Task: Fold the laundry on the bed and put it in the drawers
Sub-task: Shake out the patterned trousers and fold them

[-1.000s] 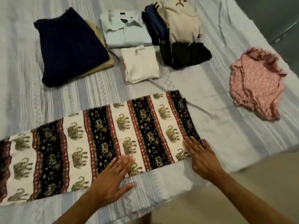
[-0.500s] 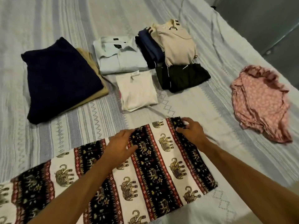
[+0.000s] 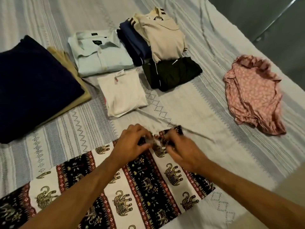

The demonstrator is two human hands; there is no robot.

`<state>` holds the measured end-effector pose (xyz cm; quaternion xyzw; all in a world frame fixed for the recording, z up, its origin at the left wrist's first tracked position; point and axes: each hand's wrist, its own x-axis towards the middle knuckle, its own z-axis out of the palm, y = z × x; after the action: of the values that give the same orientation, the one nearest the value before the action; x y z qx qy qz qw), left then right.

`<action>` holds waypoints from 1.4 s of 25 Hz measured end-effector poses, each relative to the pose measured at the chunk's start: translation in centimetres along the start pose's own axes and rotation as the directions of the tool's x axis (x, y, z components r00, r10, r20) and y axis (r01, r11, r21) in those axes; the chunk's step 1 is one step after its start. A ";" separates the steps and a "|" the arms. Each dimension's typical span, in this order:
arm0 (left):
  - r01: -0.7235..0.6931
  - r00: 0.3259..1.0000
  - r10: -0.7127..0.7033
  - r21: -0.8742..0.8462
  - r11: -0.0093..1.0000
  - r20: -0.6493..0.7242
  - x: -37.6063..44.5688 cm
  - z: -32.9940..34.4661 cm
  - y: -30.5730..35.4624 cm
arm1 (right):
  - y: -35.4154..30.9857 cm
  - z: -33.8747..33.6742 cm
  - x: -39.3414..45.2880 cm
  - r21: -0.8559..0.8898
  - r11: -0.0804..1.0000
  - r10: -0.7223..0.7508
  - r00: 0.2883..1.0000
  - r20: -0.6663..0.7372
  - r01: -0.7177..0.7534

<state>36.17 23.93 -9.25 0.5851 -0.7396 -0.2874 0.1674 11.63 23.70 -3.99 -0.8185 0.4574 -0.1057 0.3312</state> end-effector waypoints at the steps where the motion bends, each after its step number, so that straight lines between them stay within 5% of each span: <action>1: -0.071 0.997 0.071 0.007 0.997 0.031 -0.5 0.1 0.3 | -0.7 0.6 -1.5 -0.047 0.997 -0.058 0.997 0.056 0.060; 5: -0.103 0.995 0.103 0.033 0.994 0.007 -1.5 1.0 0.6 | -1.2 2.8 -4.1 -0.013 1.000 -0.015 1.000 0.001 0.015; 10: -0.055 0.994 0.039 0.153 0.987 0.105 -0.8 1.4 -0.3 | 1.2 2.8 -1.7 0.372 0.853 0.461 0.862 -0.212 -0.365; 16: 0.199 0.970 -0.180 -0.109 0.974 0.164 1.4 0.6 -1.3 | 8.5 1.2 3.3 0.127 0.808 0.589 0.789 -0.173 -0.575; 20: 0.234 0.898 -0.181 -0.087 0.968 0.400 2.5 -1.3 -1.9 | 6.8 0.2 5.0 0.287 0.783 0.599 0.794 -0.108 -0.552; 24: 0.186 0.904 -0.145 -0.064 0.980 0.403 3.0 -1.6 -1.6 | 5.3 -1.6 6.0 0.447 0.662 0.619 0.776 0.126 -0.601; 30: 0.201 0.860 -0.167 -0.019 0.979 0.483 4.2 -1.1 -0.1 | 3.9 -4.4 4.7 0.558 0.713 0.467 0.881 0.075 -0.425; 33: 0.122 0.826 -0.166 0.117 0.986 0.538 4.3 -2.2 -0.5 | 4.4 -4.9 4.1 0.547 0.716 0.485 0.872 0.056 -0.434; 35: 0.192 0.764 -0.164 0.023 0.981 0.623 3.4 -3.7 -2.1 | 5.1 -4.9 4.6 0.557 0.698 0.510 0.859 0.055 -0.450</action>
<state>39.03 19.54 -7.96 0.5213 -0.6880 -0.4946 -0.1015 8.42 15.89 -4.08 -0.5328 0.6211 -0.1851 0.5442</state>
